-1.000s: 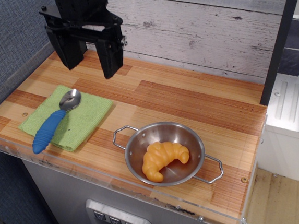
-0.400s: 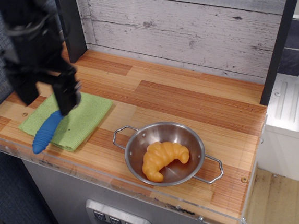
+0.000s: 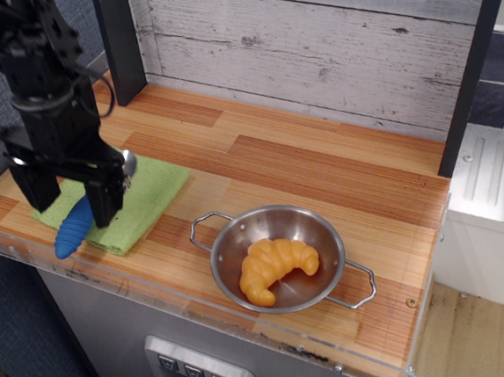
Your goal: PICK UP THE SPOON AND PUT NEAR TH VISSEL
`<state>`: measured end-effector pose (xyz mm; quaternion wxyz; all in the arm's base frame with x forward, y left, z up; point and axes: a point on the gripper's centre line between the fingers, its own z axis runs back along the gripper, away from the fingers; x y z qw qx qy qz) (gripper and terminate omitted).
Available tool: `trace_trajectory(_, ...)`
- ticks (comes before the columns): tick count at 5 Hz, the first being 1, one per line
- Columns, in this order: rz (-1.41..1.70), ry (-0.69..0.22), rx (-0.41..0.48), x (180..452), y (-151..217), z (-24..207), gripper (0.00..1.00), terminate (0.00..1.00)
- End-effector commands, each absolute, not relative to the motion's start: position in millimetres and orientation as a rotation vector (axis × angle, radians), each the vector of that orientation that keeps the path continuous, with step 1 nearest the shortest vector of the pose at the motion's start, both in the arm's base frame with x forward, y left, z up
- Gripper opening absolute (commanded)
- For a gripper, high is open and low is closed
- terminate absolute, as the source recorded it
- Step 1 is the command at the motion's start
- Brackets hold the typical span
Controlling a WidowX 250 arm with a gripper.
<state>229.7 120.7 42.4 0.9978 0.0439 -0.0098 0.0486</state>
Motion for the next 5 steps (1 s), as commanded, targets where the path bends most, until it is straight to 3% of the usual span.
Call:
trace_trajectory(1,0.113,-0.015,0.125,240.9,127.2,35.2,1.0,0.0)
trace_trajectory(2,0.112,-0.008,0.129,241.5,128.9,32.4,1.0,0.0)
trace_trajectory(3,0.105,-0.001,0.124,242.1,129.3,32.0,0.0,0.0)
trace_trajectory(5,0.075,0.006,0.117,242.9,121.7,37.1,0.0,0.0)
